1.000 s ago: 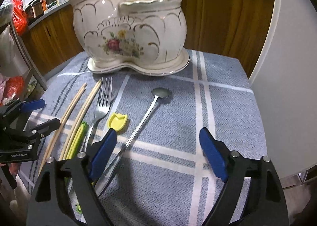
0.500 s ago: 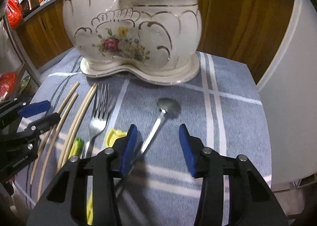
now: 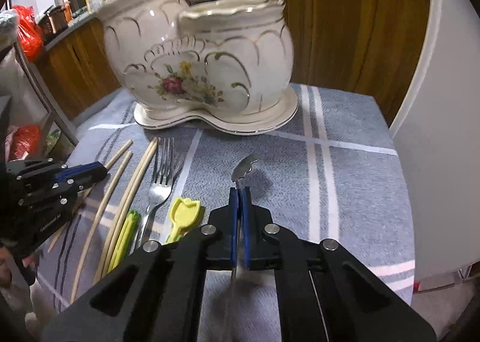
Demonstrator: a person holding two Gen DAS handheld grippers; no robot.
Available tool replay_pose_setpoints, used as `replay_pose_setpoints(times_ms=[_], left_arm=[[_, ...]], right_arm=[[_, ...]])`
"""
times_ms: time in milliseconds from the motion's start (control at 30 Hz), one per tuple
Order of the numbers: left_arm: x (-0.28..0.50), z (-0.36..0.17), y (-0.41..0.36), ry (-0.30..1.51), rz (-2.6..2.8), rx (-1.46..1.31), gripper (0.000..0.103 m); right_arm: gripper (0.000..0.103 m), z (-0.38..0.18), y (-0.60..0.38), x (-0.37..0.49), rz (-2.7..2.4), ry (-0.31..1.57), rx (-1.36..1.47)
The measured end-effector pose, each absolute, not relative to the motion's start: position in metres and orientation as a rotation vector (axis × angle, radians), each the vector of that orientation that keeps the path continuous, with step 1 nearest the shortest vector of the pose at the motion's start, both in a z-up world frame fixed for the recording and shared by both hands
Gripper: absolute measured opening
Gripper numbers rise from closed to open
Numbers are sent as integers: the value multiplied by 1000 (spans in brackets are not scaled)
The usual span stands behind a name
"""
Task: Organize utensils
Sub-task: 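Grasp another chopstick with the left tool while the right tool grasps the silver spoon, then lower the chopstick into the tall pot while the right tool drops the spoon into the small pot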
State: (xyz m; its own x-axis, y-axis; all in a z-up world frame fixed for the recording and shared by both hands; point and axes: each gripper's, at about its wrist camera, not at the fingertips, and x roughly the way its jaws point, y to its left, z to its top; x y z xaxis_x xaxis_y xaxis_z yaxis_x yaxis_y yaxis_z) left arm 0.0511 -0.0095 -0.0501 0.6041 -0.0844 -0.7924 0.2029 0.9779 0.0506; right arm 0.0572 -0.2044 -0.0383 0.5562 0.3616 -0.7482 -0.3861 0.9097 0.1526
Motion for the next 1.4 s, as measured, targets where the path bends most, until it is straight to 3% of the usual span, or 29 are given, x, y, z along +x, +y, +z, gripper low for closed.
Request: replay_pose_setpoints(times_ms=[467, 733, 1100, 1400], left_arm=[[6, 24, 23, 608, -221, 9, 5], [26, 84, 23, 440, -265, -44, 5], [95, 143, -7, 213, -276, -96, 5], [154, 134, -22, 123, -234, -137, 5]], right_arm=[[2, 32, -217, 15, 508, 492, 8], [2, 85, -209, 26, 496, 284, 34], [2, 132, -216, 104, 384, 133, 199], [2, 106, -217, 153, 237, 153, 273]])
